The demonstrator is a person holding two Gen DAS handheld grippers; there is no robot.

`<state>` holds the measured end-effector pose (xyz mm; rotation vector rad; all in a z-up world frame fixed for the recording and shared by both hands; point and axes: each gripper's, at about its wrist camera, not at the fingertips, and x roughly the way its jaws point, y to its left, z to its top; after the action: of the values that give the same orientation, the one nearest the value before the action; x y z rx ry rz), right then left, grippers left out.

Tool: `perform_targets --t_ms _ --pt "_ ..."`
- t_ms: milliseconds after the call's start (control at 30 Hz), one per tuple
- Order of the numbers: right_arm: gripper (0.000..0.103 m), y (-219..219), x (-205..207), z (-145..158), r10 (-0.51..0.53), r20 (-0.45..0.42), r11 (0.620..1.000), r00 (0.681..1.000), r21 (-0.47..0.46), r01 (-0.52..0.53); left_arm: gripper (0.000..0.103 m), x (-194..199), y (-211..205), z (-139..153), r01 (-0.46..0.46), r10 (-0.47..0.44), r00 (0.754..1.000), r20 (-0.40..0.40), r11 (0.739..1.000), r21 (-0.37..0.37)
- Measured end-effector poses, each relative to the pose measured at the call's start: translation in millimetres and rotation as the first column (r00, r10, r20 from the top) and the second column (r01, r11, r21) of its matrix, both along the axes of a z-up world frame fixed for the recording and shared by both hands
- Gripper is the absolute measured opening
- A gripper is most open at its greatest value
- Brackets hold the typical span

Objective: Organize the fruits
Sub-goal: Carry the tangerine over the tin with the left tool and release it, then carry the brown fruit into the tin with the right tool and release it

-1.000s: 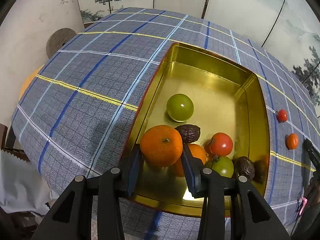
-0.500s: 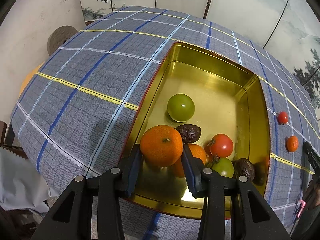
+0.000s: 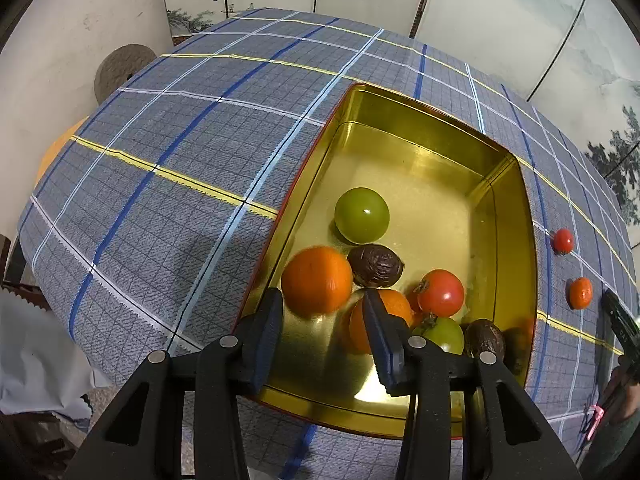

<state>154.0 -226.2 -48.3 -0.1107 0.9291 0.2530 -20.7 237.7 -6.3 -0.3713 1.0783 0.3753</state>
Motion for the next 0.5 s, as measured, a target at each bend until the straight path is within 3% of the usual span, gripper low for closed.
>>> perform_targets --t_ms 267,500 --pt "0.045 -1.1 1.7 0.8 0.009 0.002 1.000 1.000 0.001 -0.009 0.049 0.2 -1.4 1.0 0.007 -0.007 1.000 0.004 1.000 0.000" --pt "0.042 0.2 2.0 0.7 0.016 0.003 1.000 1.000 0.000 -0.016 0.062 -3.5 -13.3 9.4 0.033 -0.036 0.999 0.040 0.997 0.070"
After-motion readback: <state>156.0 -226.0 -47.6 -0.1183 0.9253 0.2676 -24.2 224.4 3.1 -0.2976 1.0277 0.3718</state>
